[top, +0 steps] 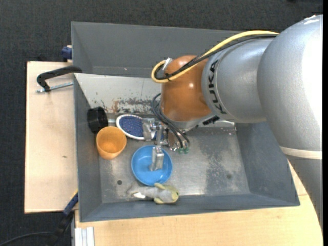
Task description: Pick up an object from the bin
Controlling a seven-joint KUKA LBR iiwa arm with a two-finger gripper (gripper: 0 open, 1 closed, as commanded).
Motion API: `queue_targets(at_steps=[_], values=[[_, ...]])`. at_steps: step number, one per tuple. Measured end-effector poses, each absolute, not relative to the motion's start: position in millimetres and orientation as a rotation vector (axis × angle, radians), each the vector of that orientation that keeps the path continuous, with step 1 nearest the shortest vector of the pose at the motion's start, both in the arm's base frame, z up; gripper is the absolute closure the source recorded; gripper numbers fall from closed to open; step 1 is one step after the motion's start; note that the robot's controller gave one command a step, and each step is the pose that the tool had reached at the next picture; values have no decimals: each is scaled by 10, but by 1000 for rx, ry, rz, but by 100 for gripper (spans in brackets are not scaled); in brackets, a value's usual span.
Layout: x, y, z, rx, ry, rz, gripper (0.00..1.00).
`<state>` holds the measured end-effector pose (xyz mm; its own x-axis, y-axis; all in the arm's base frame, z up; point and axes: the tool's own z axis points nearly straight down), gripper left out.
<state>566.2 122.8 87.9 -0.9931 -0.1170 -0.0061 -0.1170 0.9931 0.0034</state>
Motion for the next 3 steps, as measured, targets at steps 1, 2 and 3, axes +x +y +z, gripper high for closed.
queue_targets(at_steps=[1, 2, 3], values=[[5675, 1243, 893, -184, 3125, 10, 100], [5655, 1228, 873, -185, 3132, 5, 0], [5675, 1243, 892, -184, 3125, 10, 100]])
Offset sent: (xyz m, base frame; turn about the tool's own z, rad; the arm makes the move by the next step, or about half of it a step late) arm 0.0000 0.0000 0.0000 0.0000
